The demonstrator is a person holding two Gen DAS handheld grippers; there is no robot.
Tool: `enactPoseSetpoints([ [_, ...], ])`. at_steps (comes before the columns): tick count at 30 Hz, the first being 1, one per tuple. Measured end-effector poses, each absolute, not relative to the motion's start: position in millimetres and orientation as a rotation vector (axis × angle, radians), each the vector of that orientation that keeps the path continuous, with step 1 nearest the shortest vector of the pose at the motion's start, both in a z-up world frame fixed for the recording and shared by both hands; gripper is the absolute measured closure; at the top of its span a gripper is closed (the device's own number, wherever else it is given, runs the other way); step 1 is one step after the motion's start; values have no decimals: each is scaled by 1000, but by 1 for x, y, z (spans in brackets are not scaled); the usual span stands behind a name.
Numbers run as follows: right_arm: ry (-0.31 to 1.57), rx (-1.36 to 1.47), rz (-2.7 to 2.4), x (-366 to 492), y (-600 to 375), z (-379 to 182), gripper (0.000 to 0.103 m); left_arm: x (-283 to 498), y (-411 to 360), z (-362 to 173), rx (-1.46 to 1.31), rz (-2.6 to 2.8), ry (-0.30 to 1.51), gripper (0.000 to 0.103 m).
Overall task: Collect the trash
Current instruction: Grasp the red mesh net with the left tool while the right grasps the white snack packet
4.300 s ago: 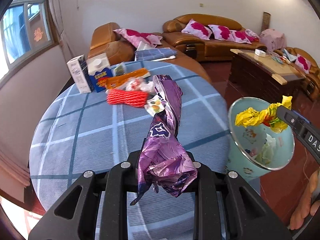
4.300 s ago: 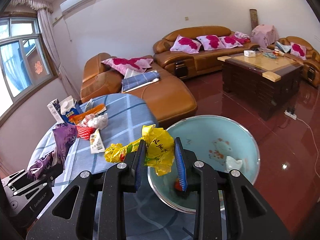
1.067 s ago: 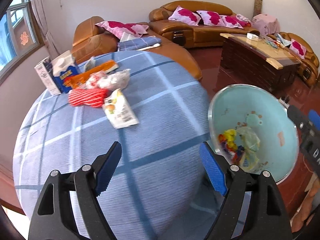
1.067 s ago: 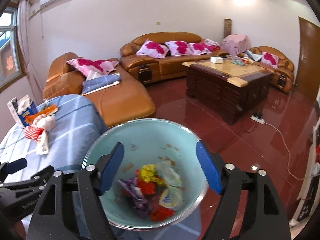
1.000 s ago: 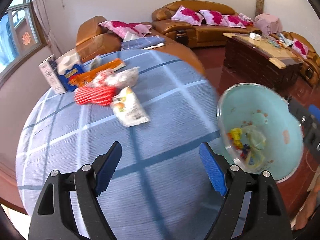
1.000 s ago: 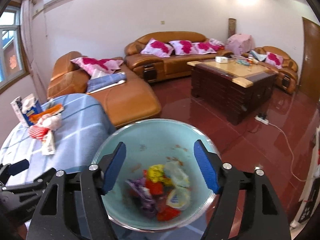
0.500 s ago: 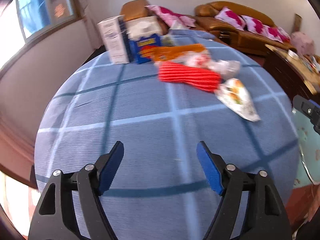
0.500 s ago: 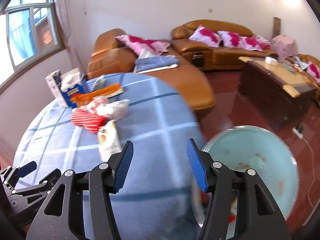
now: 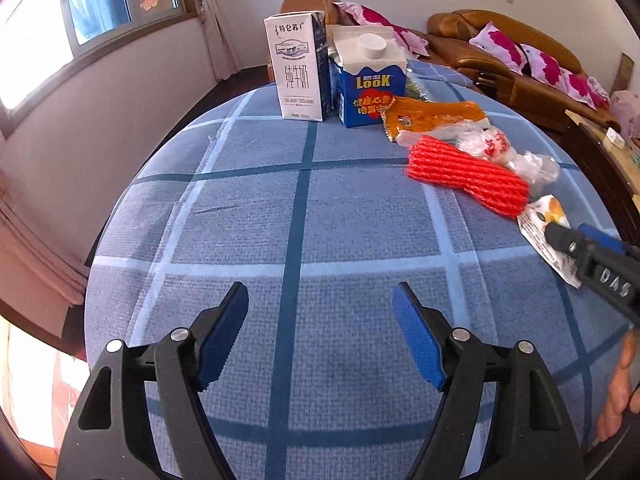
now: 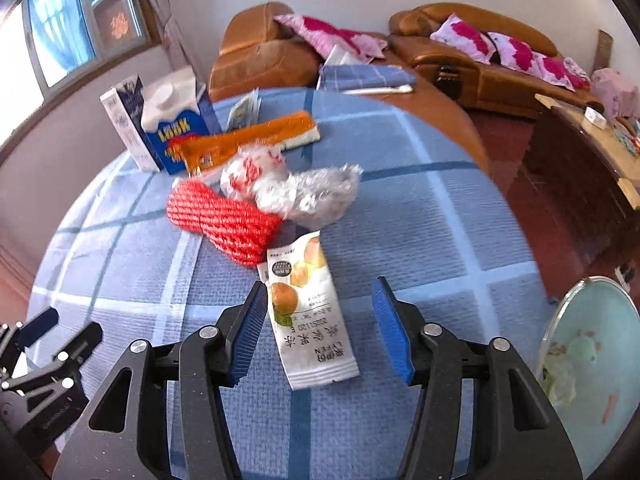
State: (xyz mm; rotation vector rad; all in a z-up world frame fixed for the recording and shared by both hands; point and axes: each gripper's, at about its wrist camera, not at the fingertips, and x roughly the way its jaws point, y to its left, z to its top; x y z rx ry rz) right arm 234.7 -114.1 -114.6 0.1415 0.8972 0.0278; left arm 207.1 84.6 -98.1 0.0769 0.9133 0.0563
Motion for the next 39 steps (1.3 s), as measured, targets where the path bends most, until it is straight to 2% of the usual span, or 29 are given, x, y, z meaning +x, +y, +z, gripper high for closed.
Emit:
enactPoseSetpoints([
  [2,926,151,50,239,-113,-120,65,211,85,-99,72,56,916,30],
  [4,927,160,59,240,-115,-121,70,217,83,-100,64,54,924,30],
  [7,914,148,56,237,-117,-119,72,223,79,-101,59,48,930,30],
  [21,751,133,-112,216,-186,-77,72,268,19,-84,27,10,884,30],
  [33,749,204,-108,205,-208,-80,72,307,-18,-110,-68,8,945,33],
  [35,754,213,-110,204,-209,-82,72,306,-14,-110,-89,-17,946,47],
  [37,758,221,-114,203,-210,-84,72,303,-12,-109,-86,-57,944,70],
  [39,758,228,-114,201,-209,-84,72,299,-9,-107,-79,-85,944,78],
])
